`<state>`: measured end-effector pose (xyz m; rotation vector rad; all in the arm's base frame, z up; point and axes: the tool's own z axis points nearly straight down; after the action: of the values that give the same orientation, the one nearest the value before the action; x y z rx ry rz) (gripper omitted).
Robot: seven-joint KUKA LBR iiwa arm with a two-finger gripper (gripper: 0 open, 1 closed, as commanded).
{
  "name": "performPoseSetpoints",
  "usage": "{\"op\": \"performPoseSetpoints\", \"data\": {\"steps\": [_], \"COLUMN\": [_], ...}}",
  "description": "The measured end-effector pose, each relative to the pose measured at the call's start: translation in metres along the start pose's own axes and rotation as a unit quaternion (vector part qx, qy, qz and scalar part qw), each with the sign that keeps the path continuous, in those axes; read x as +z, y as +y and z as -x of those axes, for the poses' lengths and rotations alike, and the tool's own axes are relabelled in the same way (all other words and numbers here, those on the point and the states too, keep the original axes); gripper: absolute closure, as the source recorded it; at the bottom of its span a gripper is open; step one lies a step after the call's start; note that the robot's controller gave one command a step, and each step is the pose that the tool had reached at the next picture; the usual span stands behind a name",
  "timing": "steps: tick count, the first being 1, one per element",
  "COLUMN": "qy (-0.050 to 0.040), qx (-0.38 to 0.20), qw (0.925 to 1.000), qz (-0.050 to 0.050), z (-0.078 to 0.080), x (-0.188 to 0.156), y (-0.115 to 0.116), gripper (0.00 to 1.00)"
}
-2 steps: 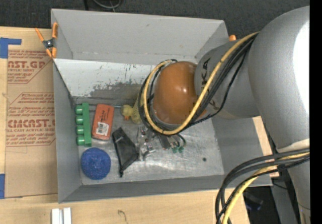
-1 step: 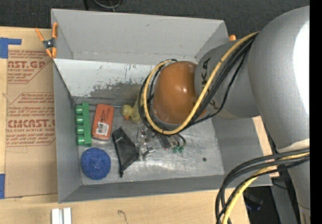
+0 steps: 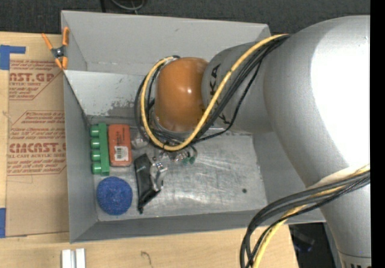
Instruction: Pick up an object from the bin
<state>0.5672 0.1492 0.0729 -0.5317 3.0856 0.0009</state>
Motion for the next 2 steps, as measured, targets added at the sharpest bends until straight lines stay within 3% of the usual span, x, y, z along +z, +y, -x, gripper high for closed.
{"op": "performPoseSetpoints", "data": {"steps": [1,2], "qy": [0.0047,0.0047], "qx": [0.0,0.0], "qw": [1.0,1.0], "qz": [0.001,0.001], "z": [-0.0012,-0.0012], "x": [-0.001,-0.001], "y": [0.0011,0.0011], "gripper": [1.0,1.0]}}
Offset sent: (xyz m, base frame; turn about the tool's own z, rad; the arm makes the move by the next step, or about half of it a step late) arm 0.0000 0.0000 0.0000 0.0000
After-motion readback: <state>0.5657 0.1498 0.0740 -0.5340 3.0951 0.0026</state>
